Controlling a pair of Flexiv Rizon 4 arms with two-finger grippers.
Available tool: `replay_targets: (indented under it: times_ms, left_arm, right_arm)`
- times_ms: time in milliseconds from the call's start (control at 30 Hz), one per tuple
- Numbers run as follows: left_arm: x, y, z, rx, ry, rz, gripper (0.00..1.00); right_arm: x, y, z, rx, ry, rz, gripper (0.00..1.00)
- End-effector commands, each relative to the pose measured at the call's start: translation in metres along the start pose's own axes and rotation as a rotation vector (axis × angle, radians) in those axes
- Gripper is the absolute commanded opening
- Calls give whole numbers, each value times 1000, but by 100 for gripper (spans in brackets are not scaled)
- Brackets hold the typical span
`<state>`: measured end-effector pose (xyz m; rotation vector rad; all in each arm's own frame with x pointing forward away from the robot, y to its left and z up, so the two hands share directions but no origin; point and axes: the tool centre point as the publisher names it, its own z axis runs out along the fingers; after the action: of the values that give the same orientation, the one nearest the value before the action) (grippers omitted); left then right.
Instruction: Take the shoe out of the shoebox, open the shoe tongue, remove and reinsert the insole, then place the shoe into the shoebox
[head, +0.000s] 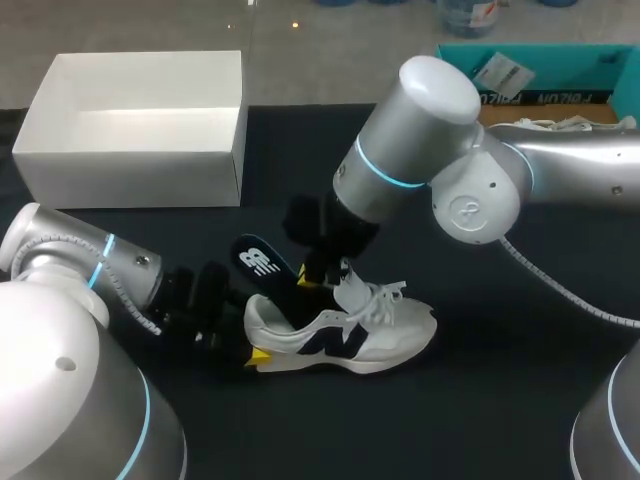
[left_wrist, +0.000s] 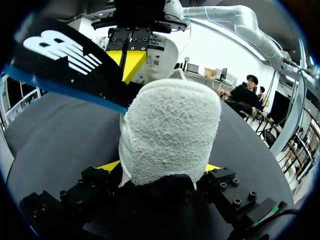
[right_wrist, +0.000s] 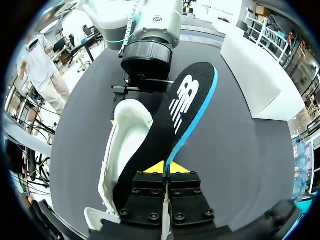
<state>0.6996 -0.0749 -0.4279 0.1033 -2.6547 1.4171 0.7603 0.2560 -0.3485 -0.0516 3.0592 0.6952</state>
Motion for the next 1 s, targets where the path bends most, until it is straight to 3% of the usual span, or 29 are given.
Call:
replay_targets:
  times_ms: [33, 267, 400, 533, 1000]
  left_arm:
    - [-1, 3, 3, 0, 1, 0, 0]
    - [-1, 3, 3, 0, 1, 0, 0]
    - [-1, 3, 3, 0, 1, 0, 0]
    - [-1, 3, 3, 0, 1, 0, 0]
    - [-1, 3, 3, 0, 1, 0, 0]
  right_arm:
    - [-4, 4, 0, -10, -4, -8, 0]
    - [-6, 8, -8, -12, -19, -16, 0]
    - [-7, 7, -8, -60, -40, -27, 0]
    - [-12, 12, -17, -41, -57, -34, 0]
    - [-38, 26, -84, -81, -175, -31, 0]
